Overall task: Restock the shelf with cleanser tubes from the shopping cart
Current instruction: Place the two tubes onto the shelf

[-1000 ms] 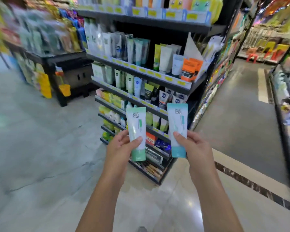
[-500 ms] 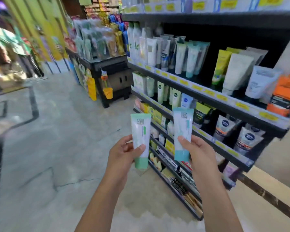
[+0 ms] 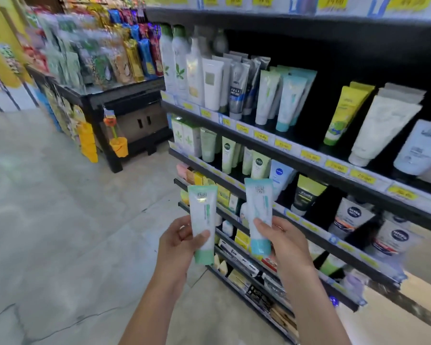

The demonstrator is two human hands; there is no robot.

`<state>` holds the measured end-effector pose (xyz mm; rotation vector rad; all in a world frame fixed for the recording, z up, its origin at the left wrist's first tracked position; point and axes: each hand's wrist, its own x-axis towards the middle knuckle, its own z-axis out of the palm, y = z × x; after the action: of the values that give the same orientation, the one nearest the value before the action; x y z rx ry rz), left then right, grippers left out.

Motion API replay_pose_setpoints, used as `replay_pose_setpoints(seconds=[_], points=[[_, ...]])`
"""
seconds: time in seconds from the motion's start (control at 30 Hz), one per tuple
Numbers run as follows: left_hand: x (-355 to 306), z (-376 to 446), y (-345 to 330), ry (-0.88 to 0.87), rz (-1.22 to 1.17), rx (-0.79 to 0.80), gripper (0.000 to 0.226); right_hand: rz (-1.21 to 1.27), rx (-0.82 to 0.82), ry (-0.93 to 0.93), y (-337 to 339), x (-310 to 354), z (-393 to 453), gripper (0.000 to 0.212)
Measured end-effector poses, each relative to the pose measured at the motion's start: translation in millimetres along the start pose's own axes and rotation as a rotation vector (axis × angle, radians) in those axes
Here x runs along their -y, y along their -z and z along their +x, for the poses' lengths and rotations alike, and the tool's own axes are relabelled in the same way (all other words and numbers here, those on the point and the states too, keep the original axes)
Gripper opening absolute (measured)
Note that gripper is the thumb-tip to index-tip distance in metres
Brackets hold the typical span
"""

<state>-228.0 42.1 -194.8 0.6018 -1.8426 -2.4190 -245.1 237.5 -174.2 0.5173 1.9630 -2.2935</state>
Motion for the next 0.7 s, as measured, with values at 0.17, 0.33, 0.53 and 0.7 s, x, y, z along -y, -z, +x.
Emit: replay_pose_setpoints(seconds=[0.17,0.33,0.53,0.7], points=[[-26.7,48.7,12.4,-0.004,0.017,0.169,0.038,0.017,-0.097,0.018,-43.5,10.1,9.3,0.031],[-60.0,98.3,14.7,-0.044,0.056,0.327,0.043,0.041,-0.271,0.064,-76.0,20.5,11.5,0.028],[-87.0,135.1,-10.7,-0.091,0.043,0.474,0.042,0.081,-0.404,0.132,-80.5,39.6,13.2,0.031],[-109.4,169.1,-42.1,-0.153,0.049,0.559,0.047,0.113,-0.446,0.237,-79.8,69.2,33.7,0.034]])
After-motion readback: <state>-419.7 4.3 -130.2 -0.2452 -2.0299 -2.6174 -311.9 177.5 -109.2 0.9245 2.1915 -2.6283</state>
